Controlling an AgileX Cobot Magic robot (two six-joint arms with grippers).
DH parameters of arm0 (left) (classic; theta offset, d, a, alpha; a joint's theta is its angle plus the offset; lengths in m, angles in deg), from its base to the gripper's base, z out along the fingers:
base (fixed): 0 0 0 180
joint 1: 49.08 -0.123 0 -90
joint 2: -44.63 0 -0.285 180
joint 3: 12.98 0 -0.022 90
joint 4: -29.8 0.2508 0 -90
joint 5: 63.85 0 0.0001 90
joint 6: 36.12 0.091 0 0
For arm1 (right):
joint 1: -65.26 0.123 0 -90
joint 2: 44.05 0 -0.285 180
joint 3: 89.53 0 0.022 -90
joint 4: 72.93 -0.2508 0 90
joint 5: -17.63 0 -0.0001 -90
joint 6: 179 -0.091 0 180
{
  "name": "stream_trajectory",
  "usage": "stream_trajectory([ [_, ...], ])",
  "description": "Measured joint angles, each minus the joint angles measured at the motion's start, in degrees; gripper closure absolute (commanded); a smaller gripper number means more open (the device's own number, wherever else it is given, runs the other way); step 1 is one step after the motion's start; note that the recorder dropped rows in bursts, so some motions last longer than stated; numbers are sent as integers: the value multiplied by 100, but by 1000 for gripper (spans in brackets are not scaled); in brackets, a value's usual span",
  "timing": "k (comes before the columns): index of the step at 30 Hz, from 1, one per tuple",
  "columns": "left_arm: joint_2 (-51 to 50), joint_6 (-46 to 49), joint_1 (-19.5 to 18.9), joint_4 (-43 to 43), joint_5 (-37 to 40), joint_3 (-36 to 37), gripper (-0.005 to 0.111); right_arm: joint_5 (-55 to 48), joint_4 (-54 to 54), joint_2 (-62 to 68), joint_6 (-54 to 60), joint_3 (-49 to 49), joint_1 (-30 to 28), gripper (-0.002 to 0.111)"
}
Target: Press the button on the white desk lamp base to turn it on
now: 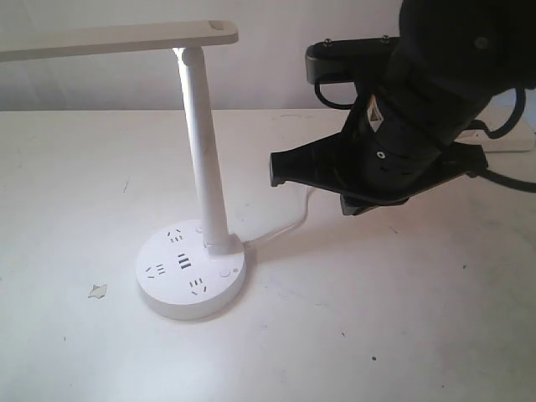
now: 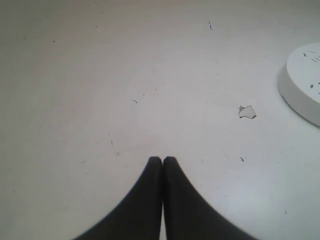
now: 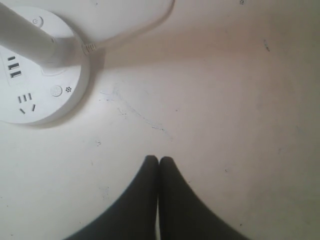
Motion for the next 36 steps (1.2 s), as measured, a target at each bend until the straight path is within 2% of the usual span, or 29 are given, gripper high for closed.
stream_trajectory([
  [9,0,0,0,0,0,0,107,14,0,0,0,0,0,108],
  [15,0,0,0,0,0,0,107,499,118,0,0,0,0,108],
  [22,0,0,0,0,0,0,107,1077,686,-11,0,0,0,108],
  [36,0,0,0,0,0,0,107,1121,1852,-1015,24,0,0,108],
])
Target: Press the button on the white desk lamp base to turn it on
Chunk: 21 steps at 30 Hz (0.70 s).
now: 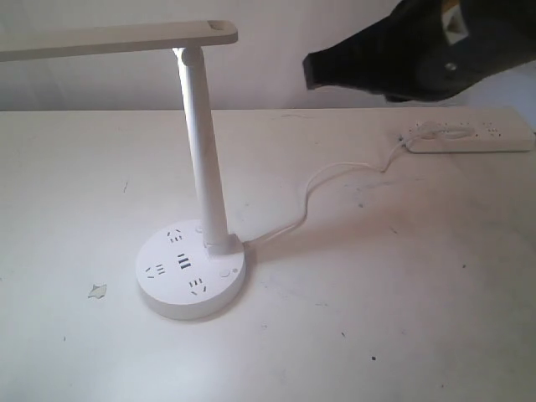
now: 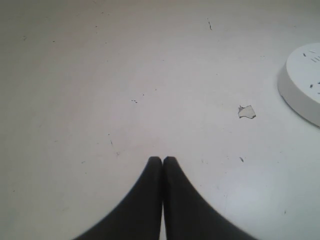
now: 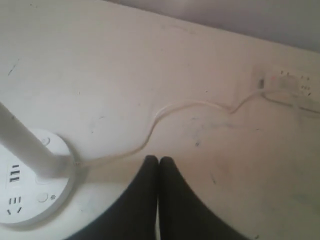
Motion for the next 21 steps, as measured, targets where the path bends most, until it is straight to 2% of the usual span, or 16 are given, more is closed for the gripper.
stream_trajectory([
  [6,0,0,0,0,0,0,107,-259,178,-742,260,-143,0,108],
  [13,0,0,0,0,0,0,107,-295,162,-1983,335,-1265,-111,108],
  [21,0,0,0,0,0,0,107,955,152,-3943,69,-3053,-1245,108],
])
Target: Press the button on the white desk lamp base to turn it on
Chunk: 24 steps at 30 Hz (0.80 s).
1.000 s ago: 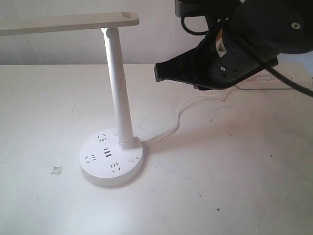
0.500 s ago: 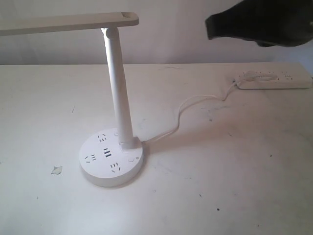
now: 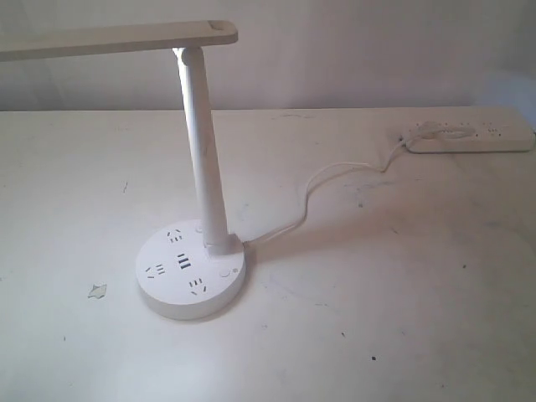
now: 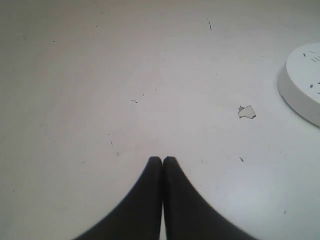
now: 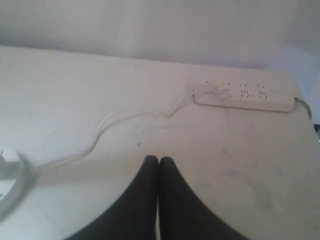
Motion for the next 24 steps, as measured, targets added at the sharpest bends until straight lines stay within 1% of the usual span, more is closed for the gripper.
stream_trajectory([
  [5,0,0,0,0,0,0,107,684,0,-1520,-227,-1016,-773,108],
  [11,0,0,0,0,0,0,107,859,0,-3154,-254,-1640,-1792,108],
  [18,0,0,0,-4,-45,0,107,840,0,-3316,-293,-1749,-2794,108],
  [20,0,0,0,-4,-45,0,107,851,0,-3316,-303,-1749,-2950,108],
  [24,0,0,0,-4,-111,0,107,852,0,-3316,-345,-1749,-3003,108],
])
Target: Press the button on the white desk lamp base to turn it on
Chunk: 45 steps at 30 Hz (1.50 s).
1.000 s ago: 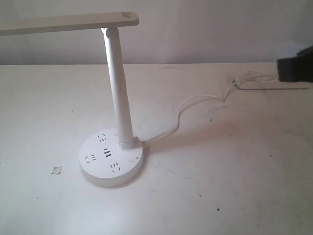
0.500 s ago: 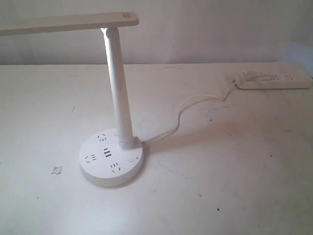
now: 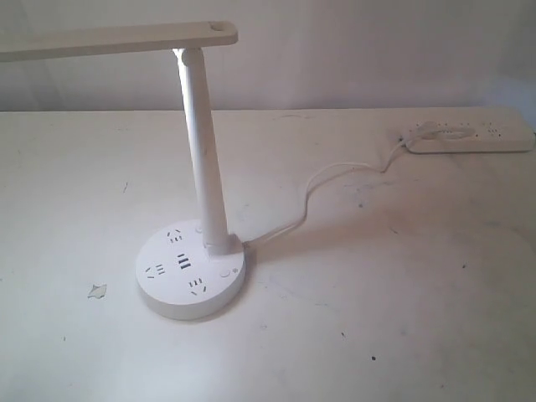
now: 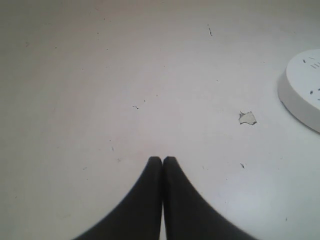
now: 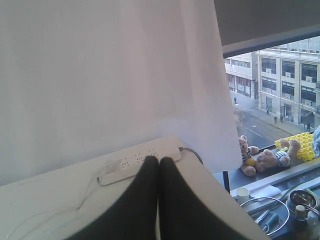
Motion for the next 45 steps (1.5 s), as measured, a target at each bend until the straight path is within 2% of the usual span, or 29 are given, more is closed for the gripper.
stream_trajectory([
  [7,0,0,0,0,-12,0,107,0,-205,0,-30,0,0,108],
  [13,0,0,0,0,-12,0,107,82,-1286,0,182,-355,0,108],
  [15,0,0,0,0,-12,0,107,221,-2063,0,863,-791,0,108],
  [18,0,0,0,0,-12,0,107,1044,-3178,0,2772,-1769,0,108],
  [20,0,0,0,0,-12,0,107,1360,-3653,0,3516,-2185,0,108],
  [22,0,0,0,0,-22,0,107,1068,-3826,0,3738,-2237,0,108],
  [29,0,0,0,0,-22,0,107,937,-3861,0,4089,-2254,0,108],
  [45,0,0,0,0,-22,0,107,948,-3875,0,4131,-2254,0,108],
])
